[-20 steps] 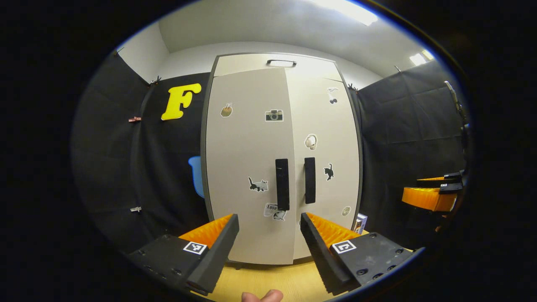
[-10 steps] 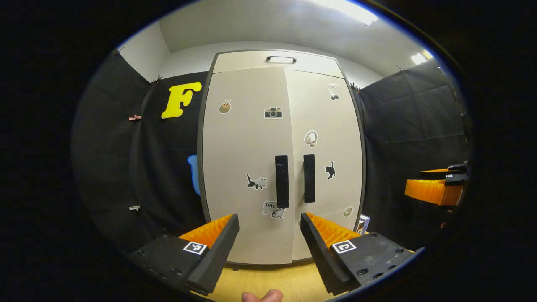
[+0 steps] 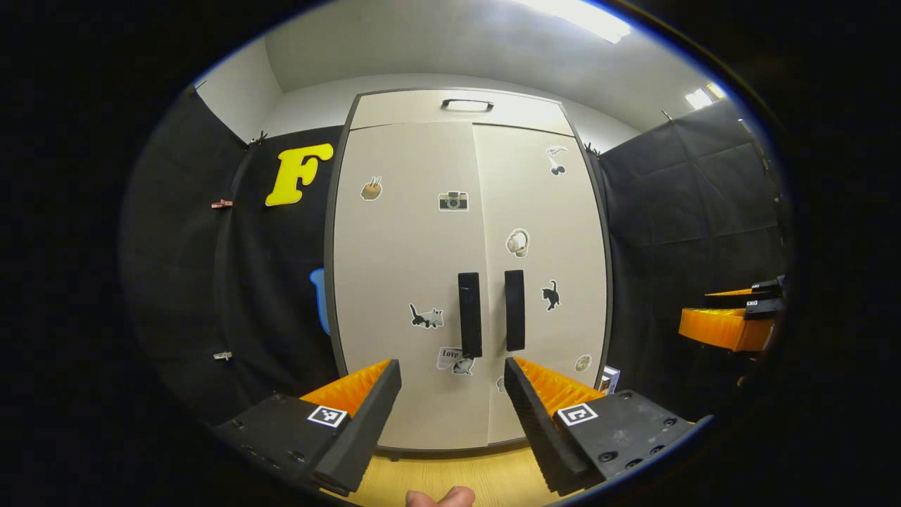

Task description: Grab one shoe with the right hand and put it into the shoe cabinet, grab the other shoe with the left hand and put it into the shoe cabinet; then close the right door with the right hand and the left door with the left hand.

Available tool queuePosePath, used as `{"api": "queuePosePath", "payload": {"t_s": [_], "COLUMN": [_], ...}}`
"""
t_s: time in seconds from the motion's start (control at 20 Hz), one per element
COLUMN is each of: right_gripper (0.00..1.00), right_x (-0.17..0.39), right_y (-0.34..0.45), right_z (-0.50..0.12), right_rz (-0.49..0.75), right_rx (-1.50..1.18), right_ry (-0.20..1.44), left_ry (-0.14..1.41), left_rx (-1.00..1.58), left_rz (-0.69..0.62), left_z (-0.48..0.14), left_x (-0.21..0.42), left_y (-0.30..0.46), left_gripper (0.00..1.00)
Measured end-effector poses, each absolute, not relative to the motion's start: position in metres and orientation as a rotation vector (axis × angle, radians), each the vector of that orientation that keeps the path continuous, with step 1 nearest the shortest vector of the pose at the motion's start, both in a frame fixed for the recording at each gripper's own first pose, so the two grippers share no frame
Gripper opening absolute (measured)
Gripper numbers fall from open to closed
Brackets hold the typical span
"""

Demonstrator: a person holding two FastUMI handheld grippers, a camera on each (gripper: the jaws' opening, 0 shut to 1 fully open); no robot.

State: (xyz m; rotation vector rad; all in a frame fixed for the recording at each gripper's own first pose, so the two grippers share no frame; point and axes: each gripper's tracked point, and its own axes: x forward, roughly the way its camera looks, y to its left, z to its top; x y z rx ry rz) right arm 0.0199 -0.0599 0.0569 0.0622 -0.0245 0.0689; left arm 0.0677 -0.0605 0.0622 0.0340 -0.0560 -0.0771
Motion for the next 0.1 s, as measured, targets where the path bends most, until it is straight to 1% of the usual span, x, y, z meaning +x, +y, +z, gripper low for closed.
{"api": "queuePosePath", "payload": {"t_s": [0.1], "right_gripper": [0.98], "right_x": [0.0218], "right_y": [-0.0578], "right_z": [0.0565], "right_rz": [0.075], "right_rx": [0.067], "right_ry": [-0.025], "left_ry": [-0.056], "left_rx": [0.039], "left_rz": [-0.075], "left_z": [0.0634], "left_x": [0.0687], "left_y": [-0.0595], "left_gripper": [0.93]}}
